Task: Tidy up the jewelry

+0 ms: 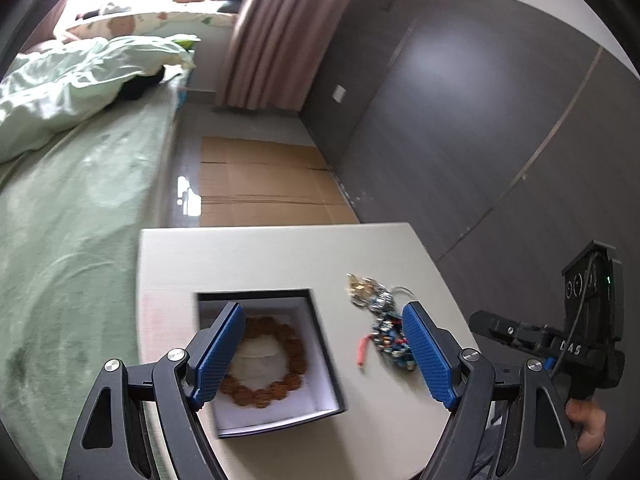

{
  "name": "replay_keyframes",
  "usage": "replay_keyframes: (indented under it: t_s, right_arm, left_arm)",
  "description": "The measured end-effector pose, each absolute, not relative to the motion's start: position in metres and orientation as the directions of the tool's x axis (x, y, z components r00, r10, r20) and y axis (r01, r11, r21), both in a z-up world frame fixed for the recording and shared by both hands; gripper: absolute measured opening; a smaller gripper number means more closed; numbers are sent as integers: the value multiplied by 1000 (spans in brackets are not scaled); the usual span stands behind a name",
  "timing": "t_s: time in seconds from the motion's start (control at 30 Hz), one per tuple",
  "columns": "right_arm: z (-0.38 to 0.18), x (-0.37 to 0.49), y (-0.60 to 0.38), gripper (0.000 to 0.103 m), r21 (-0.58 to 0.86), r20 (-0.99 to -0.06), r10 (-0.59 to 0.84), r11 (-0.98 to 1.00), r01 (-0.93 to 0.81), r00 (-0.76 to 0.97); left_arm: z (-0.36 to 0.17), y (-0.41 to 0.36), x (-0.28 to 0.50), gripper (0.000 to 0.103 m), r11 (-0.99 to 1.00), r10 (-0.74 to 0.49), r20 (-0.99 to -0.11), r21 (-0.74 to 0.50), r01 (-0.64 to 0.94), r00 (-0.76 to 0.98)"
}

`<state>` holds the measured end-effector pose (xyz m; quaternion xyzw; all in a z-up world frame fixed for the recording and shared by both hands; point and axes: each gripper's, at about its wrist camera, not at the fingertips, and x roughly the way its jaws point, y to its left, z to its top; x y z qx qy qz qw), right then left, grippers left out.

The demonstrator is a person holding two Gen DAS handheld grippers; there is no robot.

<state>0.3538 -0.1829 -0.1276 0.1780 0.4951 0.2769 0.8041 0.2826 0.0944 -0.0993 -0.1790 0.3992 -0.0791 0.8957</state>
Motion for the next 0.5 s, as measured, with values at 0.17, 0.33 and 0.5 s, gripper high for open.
replay_keyframes:
  t_s: [0.17, 0.33, 0.5]
  right_arm:
    - [-130, 356, -214, 65, 575, -693, 608, 790, -212, 387]
    - [-134, 355, -243, 65, 585, -696, 583, 799, -139, 418]
    - [-143, 360, -269, 65, 617, -687, 584, 783, -77, 432]
  left_arm:
    - [-104, 57, 295, 81, 928, -320, -693, -365, 69, 646]
    - [-114, 24, 308, 81, 924, -357, -703, -361, 124, 614]
    - [-133, -5, 322, 66, 921, -379, -736, -356, 156, 561]
